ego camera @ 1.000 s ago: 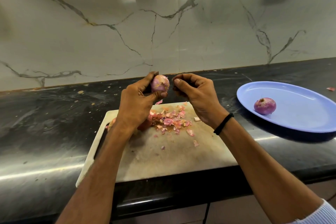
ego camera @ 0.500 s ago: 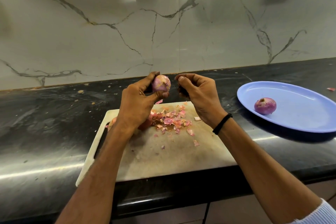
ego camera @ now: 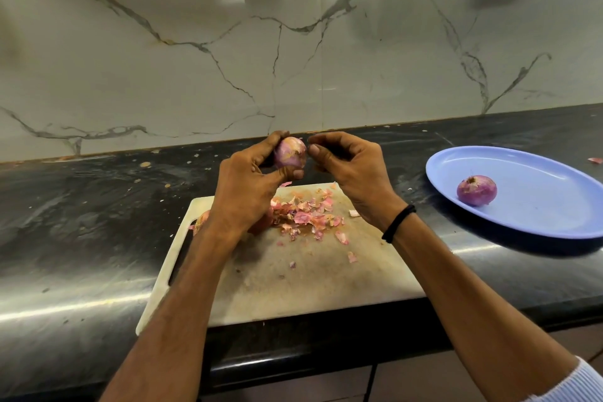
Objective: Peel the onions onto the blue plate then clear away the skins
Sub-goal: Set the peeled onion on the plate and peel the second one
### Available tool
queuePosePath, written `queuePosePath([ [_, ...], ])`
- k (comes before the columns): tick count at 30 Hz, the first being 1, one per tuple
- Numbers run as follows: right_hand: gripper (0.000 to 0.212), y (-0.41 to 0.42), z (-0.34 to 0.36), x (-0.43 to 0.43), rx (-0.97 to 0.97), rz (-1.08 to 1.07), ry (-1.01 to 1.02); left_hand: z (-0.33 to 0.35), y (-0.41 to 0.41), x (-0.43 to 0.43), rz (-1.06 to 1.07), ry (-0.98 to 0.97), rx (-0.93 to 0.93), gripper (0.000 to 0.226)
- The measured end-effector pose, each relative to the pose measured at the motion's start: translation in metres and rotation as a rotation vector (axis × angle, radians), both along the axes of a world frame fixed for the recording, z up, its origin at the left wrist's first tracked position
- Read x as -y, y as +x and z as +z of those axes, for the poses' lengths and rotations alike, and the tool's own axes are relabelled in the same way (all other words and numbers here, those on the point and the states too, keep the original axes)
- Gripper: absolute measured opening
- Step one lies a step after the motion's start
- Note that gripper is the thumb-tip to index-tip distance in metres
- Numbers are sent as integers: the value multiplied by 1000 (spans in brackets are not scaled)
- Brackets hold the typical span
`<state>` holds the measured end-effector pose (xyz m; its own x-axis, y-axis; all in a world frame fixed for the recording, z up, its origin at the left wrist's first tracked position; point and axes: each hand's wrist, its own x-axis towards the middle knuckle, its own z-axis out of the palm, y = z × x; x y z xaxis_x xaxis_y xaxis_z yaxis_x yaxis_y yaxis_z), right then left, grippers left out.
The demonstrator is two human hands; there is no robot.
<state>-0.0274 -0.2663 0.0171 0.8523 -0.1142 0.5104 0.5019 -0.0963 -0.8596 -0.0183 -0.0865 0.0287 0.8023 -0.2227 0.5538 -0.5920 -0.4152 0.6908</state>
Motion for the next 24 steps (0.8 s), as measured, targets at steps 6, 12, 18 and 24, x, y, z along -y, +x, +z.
queuePosePath([
  [6,16,4,-3,-2,94,-159,-145,0,-2,3,-2,40,39,79],
  [12,6,8,-14,-8,255,-384,-439,-1,-3,5,-55,43,12,80],
  [18,13,5,-9,-10,153,-375,-381,3,-8,12,-149,-209,-162,67],
  [24,18,7,-5,-6,-35,-206,-29,5,-8,12,-234,-440,-344,51],
])
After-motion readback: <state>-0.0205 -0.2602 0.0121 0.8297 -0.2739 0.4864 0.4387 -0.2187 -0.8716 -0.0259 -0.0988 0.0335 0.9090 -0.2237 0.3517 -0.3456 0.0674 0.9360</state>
